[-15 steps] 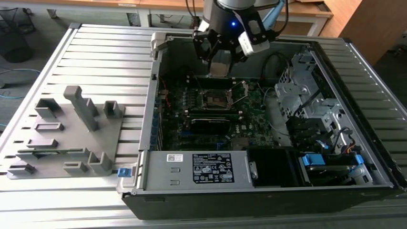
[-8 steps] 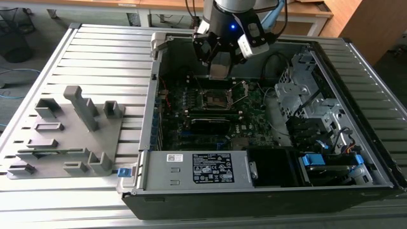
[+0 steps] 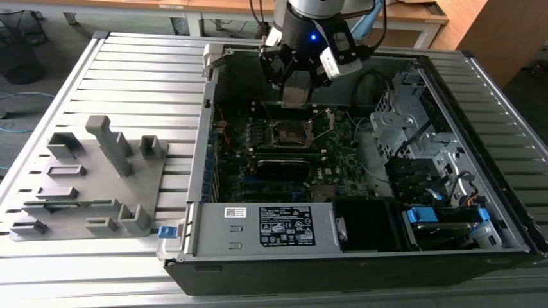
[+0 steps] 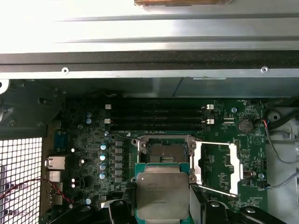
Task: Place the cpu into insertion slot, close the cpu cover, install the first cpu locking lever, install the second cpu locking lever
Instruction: 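Place the cpu into insertion slot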
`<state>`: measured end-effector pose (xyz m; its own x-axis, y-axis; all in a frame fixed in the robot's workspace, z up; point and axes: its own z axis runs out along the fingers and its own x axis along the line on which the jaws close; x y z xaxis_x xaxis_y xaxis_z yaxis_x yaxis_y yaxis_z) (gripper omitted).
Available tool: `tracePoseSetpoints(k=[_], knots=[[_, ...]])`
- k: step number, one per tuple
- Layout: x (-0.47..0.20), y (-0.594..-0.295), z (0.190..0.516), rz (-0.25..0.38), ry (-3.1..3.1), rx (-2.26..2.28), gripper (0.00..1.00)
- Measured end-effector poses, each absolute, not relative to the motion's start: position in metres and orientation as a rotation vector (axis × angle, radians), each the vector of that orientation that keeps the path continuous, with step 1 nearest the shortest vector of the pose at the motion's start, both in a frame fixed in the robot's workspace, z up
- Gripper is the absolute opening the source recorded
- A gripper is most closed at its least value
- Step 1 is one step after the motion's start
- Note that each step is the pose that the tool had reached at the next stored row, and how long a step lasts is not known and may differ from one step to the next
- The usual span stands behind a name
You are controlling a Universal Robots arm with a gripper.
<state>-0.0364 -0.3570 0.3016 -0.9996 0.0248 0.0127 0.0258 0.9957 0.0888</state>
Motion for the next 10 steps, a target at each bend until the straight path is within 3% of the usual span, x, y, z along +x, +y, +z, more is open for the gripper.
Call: tracePoseSetpoints(k=[10], knots=[[-0.0364, -0.357, 0.3001, -0.14, -3.127, -0.04, 0.54]])
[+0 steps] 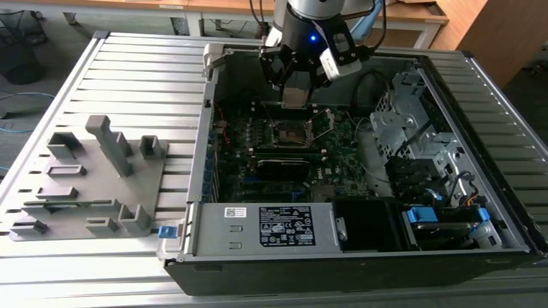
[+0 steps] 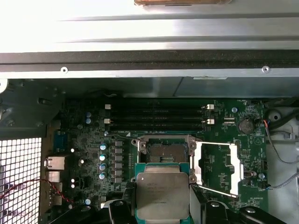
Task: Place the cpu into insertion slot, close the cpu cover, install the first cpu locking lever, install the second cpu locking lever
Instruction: 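Place the cpu into insertion slot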
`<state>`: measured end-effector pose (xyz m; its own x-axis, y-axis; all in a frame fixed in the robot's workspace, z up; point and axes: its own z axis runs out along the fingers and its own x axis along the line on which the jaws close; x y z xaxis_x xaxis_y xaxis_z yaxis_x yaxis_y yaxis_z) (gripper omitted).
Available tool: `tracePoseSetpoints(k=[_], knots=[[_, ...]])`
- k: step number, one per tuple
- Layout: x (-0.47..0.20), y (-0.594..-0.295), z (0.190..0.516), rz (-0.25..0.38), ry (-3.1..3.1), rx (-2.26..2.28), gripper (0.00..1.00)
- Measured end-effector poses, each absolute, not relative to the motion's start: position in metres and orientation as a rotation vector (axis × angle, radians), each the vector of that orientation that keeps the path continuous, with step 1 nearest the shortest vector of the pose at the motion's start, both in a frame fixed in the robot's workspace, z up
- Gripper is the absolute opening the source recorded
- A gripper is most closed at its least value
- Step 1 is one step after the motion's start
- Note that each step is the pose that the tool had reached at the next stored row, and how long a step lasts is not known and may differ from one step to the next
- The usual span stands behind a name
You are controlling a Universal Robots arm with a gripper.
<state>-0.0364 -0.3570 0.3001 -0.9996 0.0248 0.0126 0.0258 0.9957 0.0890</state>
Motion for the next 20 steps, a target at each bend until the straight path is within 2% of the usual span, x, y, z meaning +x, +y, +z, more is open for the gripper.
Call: tracePoseSetpoints(k=[20], knots=[[-0.0364, -0.357, 0.2973, -0.14, -3.127, -0.04, 0.54]])
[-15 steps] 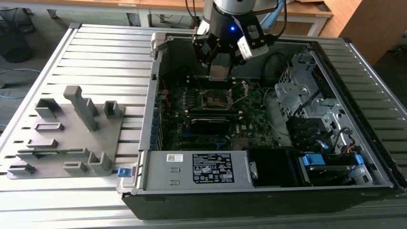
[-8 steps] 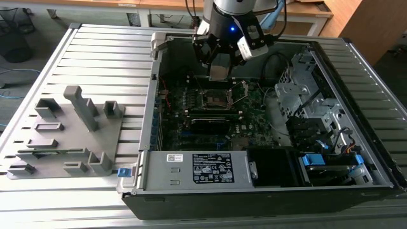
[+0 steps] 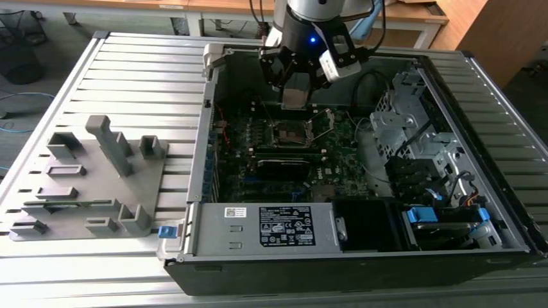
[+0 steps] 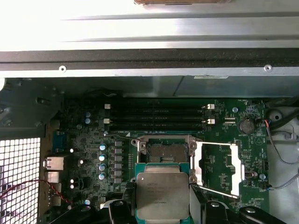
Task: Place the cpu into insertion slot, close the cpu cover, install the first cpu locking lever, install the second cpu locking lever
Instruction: 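Place the cpu into insertion slot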
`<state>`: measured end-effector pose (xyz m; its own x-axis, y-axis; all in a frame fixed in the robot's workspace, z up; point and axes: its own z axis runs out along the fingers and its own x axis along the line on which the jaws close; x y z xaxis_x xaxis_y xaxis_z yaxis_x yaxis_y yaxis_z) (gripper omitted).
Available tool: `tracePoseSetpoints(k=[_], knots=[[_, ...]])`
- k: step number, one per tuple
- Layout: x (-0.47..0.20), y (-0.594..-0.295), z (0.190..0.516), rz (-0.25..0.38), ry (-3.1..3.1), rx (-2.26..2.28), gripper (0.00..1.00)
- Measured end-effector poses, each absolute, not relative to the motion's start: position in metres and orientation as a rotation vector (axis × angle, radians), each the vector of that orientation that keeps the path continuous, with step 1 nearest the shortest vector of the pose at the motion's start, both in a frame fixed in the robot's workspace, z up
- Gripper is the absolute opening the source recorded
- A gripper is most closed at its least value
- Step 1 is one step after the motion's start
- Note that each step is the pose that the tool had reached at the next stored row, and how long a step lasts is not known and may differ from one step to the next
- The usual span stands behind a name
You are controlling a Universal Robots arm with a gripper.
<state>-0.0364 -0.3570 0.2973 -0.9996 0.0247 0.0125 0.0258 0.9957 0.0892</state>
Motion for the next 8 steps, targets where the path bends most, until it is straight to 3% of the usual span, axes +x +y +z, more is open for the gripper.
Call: tracePoseSetpoints(k=[8], knots=[[-0.0364, -0.357, 0.2917, -0.14, -3.128, -0.04, 0.54]])
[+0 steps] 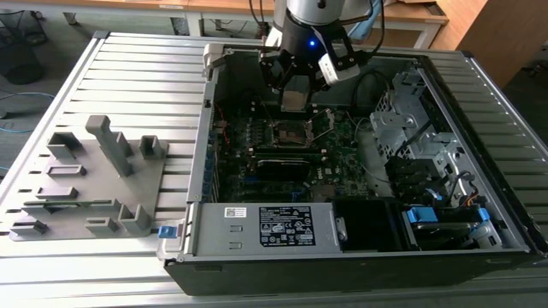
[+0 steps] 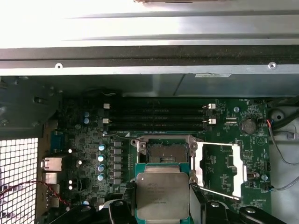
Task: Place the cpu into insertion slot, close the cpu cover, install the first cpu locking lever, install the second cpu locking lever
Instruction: 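Place the cpu into insertion slot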
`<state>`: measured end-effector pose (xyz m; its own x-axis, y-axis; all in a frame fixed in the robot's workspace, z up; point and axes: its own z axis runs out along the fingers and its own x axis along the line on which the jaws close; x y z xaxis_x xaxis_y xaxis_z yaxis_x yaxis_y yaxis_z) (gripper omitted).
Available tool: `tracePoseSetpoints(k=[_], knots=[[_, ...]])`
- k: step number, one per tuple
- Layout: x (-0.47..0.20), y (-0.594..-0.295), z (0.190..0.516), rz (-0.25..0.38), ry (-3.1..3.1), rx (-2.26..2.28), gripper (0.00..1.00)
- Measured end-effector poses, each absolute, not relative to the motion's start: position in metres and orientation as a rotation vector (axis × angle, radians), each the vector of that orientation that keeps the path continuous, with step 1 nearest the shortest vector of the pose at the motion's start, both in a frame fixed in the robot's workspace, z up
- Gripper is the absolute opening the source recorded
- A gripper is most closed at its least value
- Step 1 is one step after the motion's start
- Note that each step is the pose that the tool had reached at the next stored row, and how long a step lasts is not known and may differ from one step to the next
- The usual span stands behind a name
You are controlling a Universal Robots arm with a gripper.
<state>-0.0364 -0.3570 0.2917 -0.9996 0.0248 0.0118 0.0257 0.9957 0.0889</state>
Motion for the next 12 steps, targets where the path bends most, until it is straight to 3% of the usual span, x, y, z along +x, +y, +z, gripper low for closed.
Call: tracePoseSetpoints(k=[12], knots=[[-0.036, -0.357, 0.274, -0.137, -3.134, -0.039, 0.54]])
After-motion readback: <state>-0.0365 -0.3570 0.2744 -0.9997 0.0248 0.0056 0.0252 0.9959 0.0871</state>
